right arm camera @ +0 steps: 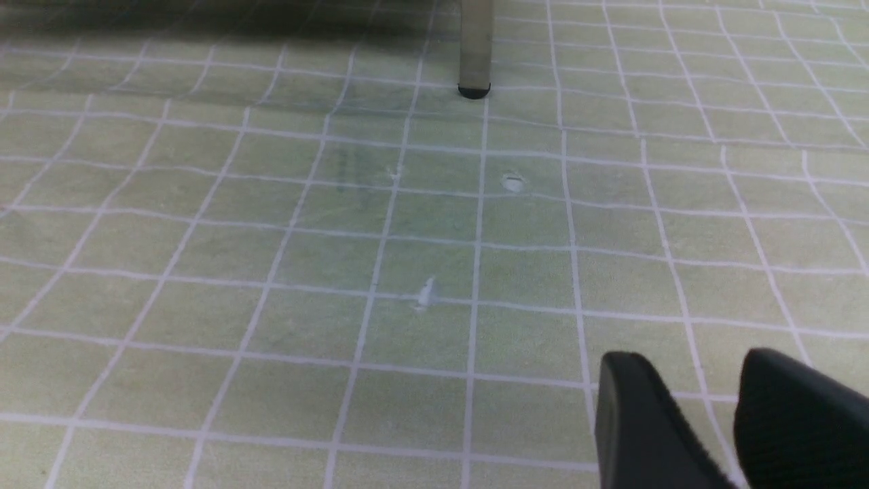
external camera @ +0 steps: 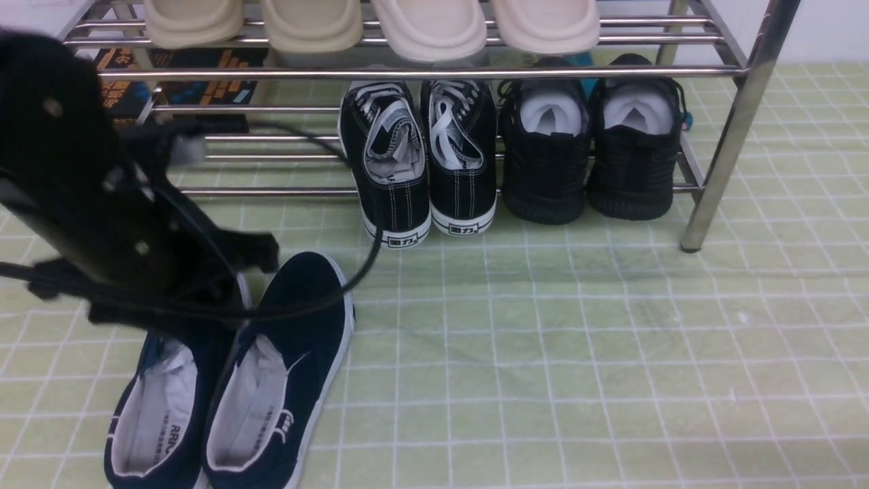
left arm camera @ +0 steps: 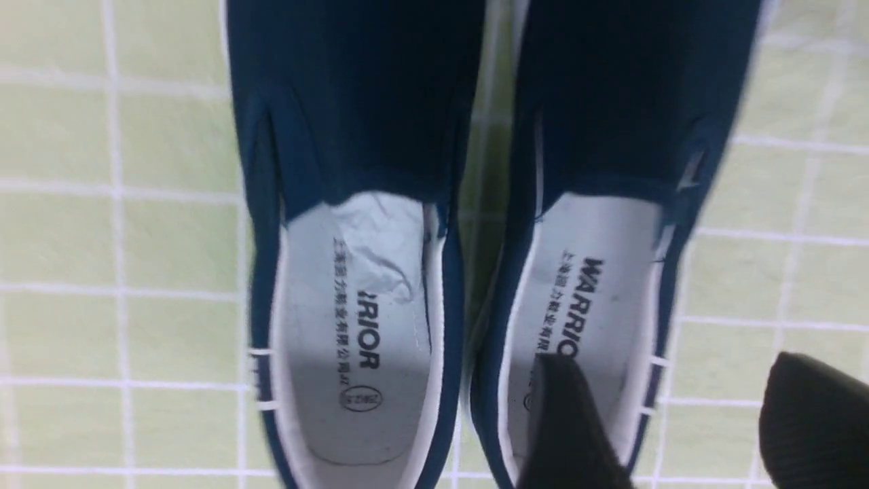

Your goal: Take the shoes off the shelf with your hand from the green coffee tablecloth.

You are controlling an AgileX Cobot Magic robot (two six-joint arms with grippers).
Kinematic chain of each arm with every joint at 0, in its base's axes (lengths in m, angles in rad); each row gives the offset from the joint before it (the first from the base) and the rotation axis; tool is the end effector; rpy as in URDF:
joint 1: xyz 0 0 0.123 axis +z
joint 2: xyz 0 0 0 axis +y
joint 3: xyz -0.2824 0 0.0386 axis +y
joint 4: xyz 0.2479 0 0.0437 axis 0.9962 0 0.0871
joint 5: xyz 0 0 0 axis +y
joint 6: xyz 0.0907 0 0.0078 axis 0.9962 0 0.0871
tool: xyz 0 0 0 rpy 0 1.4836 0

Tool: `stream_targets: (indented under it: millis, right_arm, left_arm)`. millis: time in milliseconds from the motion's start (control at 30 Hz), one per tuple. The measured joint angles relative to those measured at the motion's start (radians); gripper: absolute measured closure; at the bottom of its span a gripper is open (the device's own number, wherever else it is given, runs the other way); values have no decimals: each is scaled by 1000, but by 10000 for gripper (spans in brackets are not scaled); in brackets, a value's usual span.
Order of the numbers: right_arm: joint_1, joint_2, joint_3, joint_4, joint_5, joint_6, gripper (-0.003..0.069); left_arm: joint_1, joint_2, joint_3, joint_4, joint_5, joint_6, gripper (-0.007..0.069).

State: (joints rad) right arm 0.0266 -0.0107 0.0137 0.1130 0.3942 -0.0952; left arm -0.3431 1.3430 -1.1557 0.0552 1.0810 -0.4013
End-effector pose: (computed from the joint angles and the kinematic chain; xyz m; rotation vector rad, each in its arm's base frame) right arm 0.0517 0.0053 0.1739 -0.0461 1.8782 0.0653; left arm 0.2463 -0.0833 0.3195 -0.0577 2.7559 -0.1287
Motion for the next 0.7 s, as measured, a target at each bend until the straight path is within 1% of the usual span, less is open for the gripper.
stream_targets:
  millis: [67, 133, 167, 233, 267, 300, 333, 367, 400, 467, 633, 700]
  right_arm:
    - [0, 0, 0, 0, 0, 0, 419]
    - [0, 0, 0, 0, 0, 0, 419]
    - [0, 0, 0, 0, 0, 0, 419]
    - [0, 0, 0, 0, 0, 0, 419]
    - [0, 0, 0, 0, 0, 0, 419]
    - [0, 0, 0, 0, 0, 0, 419]
    - [0, 0, 0, 0, 0, 0, 419]
    - [0, 0, 0, 0, 0, 0, 419]
    - [0, 0, 0, 0, 0, 0, 419]
    - [0, 0, 0, 0, 0, 0, 419]
    - [0, 0, 0, 0, 0, 0, 419]
    - [0, 0, 0, 0, 0, 0, 419]
  left_arm:
    - [0, -50, -28, 29, 35, 12, 225]
    - [0, -94, -36, 60, 68, 13, 267]
    - [0, -129, -38, 77, 95, 12, 315]
    - [0, -154, -38, 89, 112, 6, 366]
    - [0, -180, -38, 92, 122, -5, 433]
    - [0, -186, -37, 92, 124, -5, 454]
    - [0, -208, -31, 92, 121, -15, 526]
    - [0, -211, -28, 92, 118, -15, 536]
    - [0, -230, -6, 93, 99, -21, 597]
    - [0, -246, 30, 93, 71, -24, 622]
    - [0, -292, 155, 95, -20, -24, 624]
    - [0, -365, 243, 95, -94, -24, 624]
